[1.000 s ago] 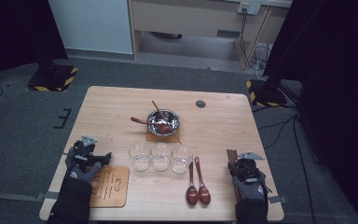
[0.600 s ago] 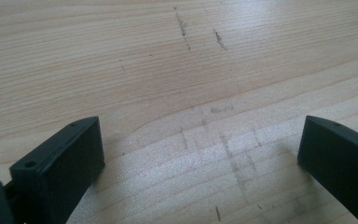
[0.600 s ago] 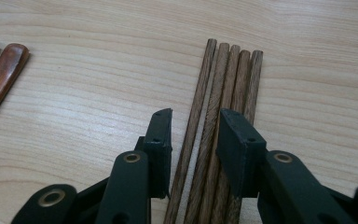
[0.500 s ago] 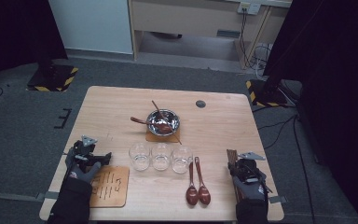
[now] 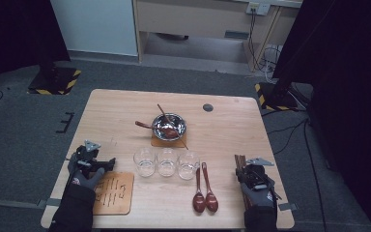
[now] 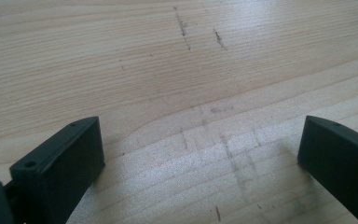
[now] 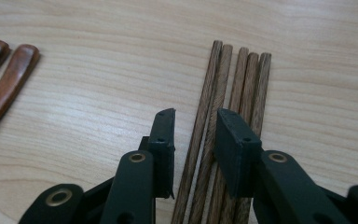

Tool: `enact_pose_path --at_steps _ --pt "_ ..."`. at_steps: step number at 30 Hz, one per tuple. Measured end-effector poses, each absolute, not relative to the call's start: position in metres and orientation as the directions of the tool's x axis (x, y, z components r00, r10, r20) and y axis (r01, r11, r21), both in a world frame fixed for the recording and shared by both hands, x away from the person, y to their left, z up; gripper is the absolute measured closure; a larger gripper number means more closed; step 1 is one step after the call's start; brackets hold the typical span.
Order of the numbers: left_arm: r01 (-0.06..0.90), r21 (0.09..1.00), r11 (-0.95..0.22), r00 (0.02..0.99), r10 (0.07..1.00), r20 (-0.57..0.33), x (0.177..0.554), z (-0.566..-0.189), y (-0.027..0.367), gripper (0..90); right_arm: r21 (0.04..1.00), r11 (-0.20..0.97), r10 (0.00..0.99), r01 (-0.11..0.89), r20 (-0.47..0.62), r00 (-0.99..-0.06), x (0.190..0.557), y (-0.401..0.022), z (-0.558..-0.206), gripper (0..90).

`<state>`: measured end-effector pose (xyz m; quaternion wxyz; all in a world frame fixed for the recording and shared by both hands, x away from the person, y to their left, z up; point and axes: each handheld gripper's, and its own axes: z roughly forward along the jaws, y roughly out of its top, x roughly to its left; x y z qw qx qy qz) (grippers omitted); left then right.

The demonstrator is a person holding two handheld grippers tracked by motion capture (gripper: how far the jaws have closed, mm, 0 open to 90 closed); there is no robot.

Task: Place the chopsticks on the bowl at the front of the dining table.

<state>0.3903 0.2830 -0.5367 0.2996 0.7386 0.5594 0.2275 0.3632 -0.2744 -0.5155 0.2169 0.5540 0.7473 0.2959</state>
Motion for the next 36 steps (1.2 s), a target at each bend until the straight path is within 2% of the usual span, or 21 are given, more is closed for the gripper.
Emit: enact_pose_path --at_steps 15,19,23,31,36 --pt "0.69 0.697 -0.195 0.27 0.963 0.001 0.39 -0.537 0.283 0.0 0.671 0.224 0.95 0.706 0.012 -0.313 0.363 -0.269 -0.518 71.9" --pt "0.69 0.697 -0.195 0.271 0.963 0.001 0.39 -0.537 0.283 0.0 0.661 0.24 0.944 0.71 0.01 -0.329 0.364 -0.266 -0.519 75.8" --pt "0.69 0.697 -0.195 0.271 0.963 0.001 0.39 -0.537 0.283 0.0 0.651 0.258 0.939 0.714 0.006 -0.344 0.364 -0.261 -0.52 83.6" --pt "0.69 0.697 -0.195 0.271 0.963 0.001 0.39 -0.537 0.283 0.0 0.648 0.264 0.932 0.715 0.02 -0.362 0.363 -0.253 -0.52 85.0" --pt "0.69 0.697 -0.195 0.271 0.963 0.001 0.39 -0.537 0.283 0.0 0.654 0.285 0.917 0.701 0.027 -0.399 0.367 -0.235 -0.52 85.0"
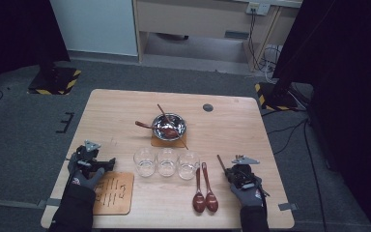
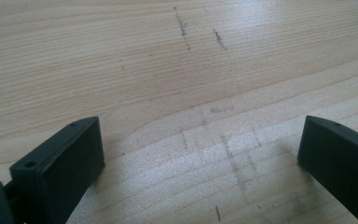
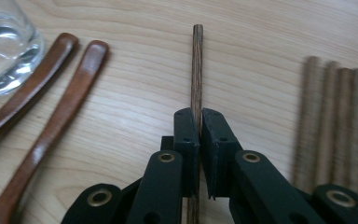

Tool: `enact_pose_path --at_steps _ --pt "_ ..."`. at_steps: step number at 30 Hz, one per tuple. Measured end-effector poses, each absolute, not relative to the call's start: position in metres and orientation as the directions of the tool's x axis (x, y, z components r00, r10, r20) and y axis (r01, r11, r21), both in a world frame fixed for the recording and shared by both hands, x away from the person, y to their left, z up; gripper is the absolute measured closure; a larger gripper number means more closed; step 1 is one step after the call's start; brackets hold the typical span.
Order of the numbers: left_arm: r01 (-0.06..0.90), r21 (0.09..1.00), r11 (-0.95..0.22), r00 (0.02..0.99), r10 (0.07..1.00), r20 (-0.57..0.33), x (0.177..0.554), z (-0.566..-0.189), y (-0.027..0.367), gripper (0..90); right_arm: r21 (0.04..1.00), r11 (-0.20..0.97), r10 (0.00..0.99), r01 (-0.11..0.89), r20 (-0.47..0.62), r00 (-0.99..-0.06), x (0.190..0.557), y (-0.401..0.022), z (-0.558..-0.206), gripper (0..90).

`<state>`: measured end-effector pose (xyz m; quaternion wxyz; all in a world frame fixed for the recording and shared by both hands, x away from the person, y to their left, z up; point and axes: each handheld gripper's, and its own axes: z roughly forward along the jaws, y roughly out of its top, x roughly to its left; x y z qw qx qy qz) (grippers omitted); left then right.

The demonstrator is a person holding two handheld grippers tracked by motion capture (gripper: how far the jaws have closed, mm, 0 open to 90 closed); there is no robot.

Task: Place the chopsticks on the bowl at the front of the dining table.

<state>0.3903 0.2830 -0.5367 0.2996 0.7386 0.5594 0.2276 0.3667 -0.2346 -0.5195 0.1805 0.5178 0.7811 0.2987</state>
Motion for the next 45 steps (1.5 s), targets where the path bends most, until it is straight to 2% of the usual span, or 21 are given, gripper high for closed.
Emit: enact_pose_path --at_steps 5,8,11,26,37,45 --pt "0.69 0.697 -0.195 0.271 0.963 0.001 0.39 -0.537 0.283 0.0 0.654 0.292 0.914 0.697 0.024 -0.406 0.368 -0.229 -0.521 84.6" --pt "0.69 0.697 -0.194 0.271 0.963 0.001 0.39 -0.537 0.283 0.0 0.659 0.29 0.913 0.694 0.027 -0.406 0.365 -0.232 -0.519 77.3" --pt "0.69 0.697 -0.195 0.271 0.963 0.001 0.39 -0.537 0.283 0.0 0.668 0.284 0.911 0.688 0.035 -0.41 0.361 -0.238 -0.515 75.7" --pt "0.69 0.697 -0.194 0.27 0.963 0.001 0.39 -0.537 0.283 0.0 0.633 0.312 0.9 0.709 0.043 -0.435 0.349 -0.243 -0.517 84.5" --pt "0.69 0.697 -0.194 0.27 0.963 0.001 0.39 -0.537 0.283 0.0 0.636 0.299 0.901 0.712 0.058 -0.43 0.35 -0.241 -0.518 85.4" --pt "0.69 0.697 -0.194 0.27 0.963 0.001 0.39 -0.537 0.283 0.0 0.672 0.267 0.904 0.691 0.075 -0.422 0.352 -0.245 -0.506 85.5"
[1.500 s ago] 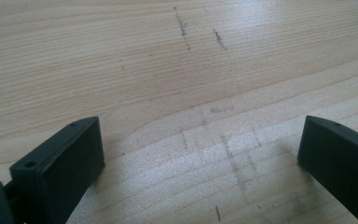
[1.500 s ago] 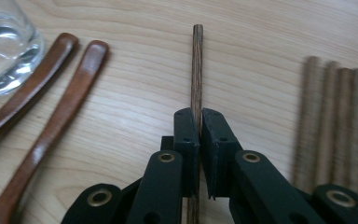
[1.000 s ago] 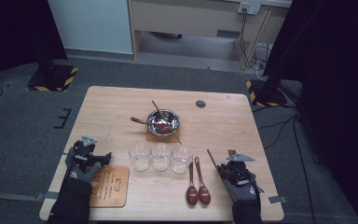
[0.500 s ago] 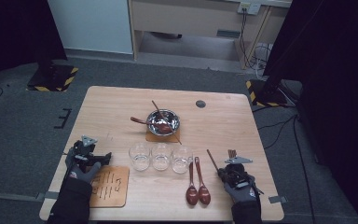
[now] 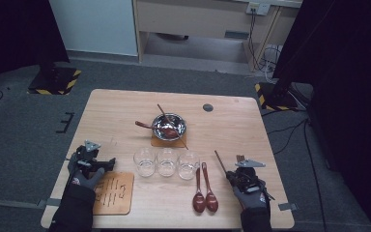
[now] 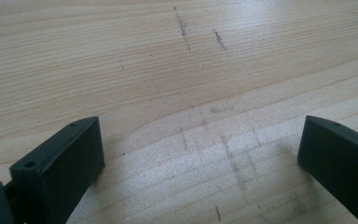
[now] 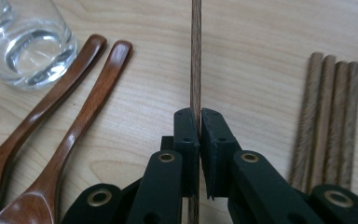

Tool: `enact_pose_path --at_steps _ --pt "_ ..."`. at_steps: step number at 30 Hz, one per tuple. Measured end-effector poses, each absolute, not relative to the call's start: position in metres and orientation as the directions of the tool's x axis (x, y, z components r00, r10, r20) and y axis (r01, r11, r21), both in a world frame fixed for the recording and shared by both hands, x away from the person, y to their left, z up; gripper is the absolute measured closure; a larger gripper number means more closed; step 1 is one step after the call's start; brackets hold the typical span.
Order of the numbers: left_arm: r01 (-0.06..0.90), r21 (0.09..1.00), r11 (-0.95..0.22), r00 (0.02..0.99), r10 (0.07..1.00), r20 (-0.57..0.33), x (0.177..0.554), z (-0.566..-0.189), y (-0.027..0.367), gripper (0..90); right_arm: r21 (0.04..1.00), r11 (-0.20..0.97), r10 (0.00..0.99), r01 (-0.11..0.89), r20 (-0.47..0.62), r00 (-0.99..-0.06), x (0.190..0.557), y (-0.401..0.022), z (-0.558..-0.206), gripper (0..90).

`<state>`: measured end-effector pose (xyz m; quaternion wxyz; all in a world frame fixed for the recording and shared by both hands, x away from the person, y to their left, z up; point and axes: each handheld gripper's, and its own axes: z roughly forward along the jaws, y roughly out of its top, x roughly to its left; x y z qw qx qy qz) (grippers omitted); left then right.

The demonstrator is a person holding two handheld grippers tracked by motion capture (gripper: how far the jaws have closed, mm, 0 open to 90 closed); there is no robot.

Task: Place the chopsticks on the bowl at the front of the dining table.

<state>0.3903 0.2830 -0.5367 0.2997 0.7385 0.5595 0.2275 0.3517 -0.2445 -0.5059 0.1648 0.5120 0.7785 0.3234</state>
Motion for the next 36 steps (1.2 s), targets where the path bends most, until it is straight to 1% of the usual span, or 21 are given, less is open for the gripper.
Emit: enact_pose_path --at_steps 6,12,24,25,27,29,32,36 --pt "0.69 0.697 -0.195 0.271 0.963 0.001 0.39 -0.537 0.283 0.0 0.688 0.25 0.906 0.681 0.083 -0.416 0.353 -0.248 -0.5 85.5" --pt "0.69 0.697 -0.194 0.27 0.963 0.001 0.39 -0.537 0.283 0.0 0.644 0.283 0.912 0.711 0.049 -0.407 0.36 -0.241 -0.516 85.5" --pt "0.69 0.697 -0.195 0.27 0.963 0.001 0.39 -0.537 0.283 0.0 0.642 0.297 0.914 0.707 0.022 -0.405 0.364 -0.236 -0.519 85.1" --pt "0.69 0.697 -0.195 0.271 0.963 0.001 0.39 -0.537 0.283 0.0 0.643 0.297 0.913 0.706 0.024 -0.406 0.364 -0.235 -0.519 84.9" --pt "0.69 0.697 -0.194 0.271 0.963 0.001 0.39 -0.537 0.283 0.0 0.647 0.298 0.913 0.702 0.022 -0.408 0.362 -0.236 -0.518 81.9" --pt "0.69 0.697 -0.195 0.271 0.963 0.001 0.39 -0.537 0.283 0.0 0.65 0.297 0.913 0.7 0.02 -0.407 0.36 -0.237 -0.518 81.5" --pt "0.69 0.697 -0.194 0.27 0.963 0.001 0.39 -0.537 0.283 0.0 0.649 0.298 0.914 0.7 0.019 -0.406 0.358 -0.239 -0.518 81.6" --pt "0.69 0.697 -0.195 0.271 0.963 0.001 0.39 -0.537 0.283 0.0 0.645 0.308 0.911 0.7 0.012 -0.412 0.357 -0.236 -0.52 85.3"
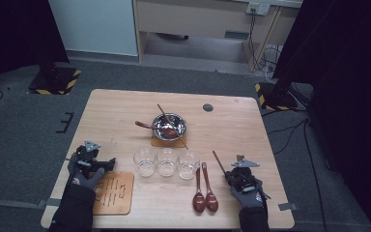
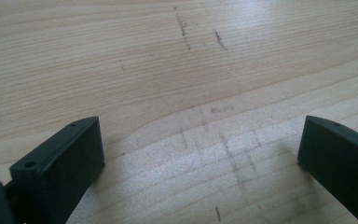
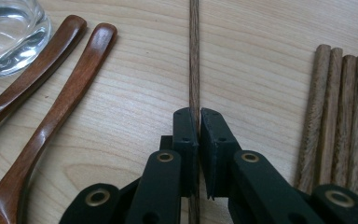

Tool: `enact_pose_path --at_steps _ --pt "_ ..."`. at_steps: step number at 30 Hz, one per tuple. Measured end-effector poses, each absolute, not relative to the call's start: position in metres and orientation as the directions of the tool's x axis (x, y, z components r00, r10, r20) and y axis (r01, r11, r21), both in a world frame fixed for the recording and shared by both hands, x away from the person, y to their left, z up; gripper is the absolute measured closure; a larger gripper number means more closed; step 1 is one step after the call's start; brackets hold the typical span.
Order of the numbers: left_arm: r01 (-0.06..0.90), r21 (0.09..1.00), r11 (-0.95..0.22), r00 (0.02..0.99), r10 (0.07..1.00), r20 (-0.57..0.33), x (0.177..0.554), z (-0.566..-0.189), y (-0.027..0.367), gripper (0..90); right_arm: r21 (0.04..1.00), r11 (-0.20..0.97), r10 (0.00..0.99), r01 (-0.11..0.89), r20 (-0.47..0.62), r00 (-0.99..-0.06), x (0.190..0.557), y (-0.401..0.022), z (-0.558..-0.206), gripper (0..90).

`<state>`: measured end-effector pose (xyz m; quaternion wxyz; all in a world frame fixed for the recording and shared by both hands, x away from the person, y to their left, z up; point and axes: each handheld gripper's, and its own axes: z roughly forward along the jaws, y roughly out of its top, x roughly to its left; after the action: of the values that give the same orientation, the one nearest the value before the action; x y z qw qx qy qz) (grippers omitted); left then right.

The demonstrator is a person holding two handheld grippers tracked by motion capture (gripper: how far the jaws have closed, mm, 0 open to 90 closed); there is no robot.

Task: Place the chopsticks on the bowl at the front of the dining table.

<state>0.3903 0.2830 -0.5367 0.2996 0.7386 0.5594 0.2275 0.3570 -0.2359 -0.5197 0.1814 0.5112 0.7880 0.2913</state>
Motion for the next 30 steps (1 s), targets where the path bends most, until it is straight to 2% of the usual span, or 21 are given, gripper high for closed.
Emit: enact_pose_path --at_steps 6,30 --pt "0.69 0.697 -0.194 0.27 0.963 0.001 0.39 -0.537 0.283 0.0 0.646 0.307 0.905 0.699 0.028 -0.423 0.358 -0.233 -0.518 85.5" --pt "0.69 0.697 -0.194 0.27 0.963 0.001 0.39 -0.537 0.283 0.0 0.794 0.191 0.923 0.578 0.054 -0.38 0.387 -0.224 -0.443 85.5"
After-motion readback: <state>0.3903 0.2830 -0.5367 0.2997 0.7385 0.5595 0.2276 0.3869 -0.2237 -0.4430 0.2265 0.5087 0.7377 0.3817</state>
